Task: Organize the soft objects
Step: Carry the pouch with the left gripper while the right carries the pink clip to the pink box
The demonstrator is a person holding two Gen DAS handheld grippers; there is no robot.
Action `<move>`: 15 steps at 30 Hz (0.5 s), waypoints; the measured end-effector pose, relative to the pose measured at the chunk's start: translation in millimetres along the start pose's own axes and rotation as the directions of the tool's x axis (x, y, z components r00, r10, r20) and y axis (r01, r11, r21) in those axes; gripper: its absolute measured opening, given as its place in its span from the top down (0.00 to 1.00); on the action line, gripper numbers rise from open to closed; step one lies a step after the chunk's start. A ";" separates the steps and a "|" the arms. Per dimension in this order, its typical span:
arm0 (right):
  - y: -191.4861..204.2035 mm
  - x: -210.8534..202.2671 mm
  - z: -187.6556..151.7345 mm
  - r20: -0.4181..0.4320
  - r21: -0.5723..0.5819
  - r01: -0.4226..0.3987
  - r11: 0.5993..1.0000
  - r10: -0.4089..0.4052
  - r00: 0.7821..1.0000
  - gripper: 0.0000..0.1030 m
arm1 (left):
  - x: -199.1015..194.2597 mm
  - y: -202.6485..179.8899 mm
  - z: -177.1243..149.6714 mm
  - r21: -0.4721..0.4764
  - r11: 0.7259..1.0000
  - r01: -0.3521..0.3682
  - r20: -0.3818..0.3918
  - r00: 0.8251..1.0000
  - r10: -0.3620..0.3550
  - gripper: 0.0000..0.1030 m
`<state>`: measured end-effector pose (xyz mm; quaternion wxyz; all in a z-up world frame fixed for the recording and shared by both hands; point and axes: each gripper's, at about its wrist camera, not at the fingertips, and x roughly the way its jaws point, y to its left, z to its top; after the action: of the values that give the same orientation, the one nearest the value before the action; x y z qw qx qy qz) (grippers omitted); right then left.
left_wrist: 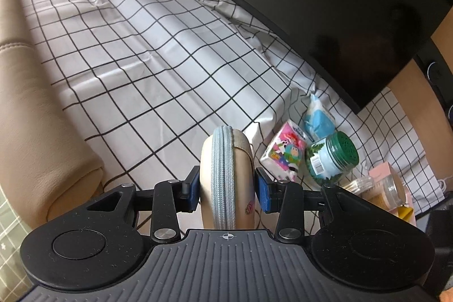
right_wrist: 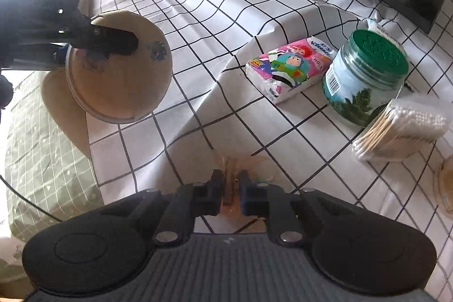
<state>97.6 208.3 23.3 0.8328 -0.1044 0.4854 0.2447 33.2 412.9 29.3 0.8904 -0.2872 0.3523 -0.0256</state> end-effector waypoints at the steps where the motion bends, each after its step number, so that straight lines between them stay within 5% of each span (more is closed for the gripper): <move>1: -1.7 -7.0 2.9 0.008 0.003 -0.011 1.000 0.011 1.000 0.90 | -0.2 -1.2 1.4 0.001 1.000 0.002 0.004 1.000 -0.002 0.58; 9: -35.0 -96.9 49.6 0.185 0.048 -0.071 0.996 0.061 0.981 0.90 | -9.6 -44.5 43.1 0.084 0.996 0.034 0.097 0.994 -0.042 0.58; 15: -80.7 -167.7 59.7 0.321 0.063 0.025 0.998 -0.044 0.946 0.90 | -3.3 -91.9 76.7 0.082 0.991 0.101 0.133 0.985 -0.112 0.58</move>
<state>115.3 112.2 192.6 0.9078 -0.0472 0.3477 0.2298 94.4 375.0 125.0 0.9200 -0.2730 0.2732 -0.0666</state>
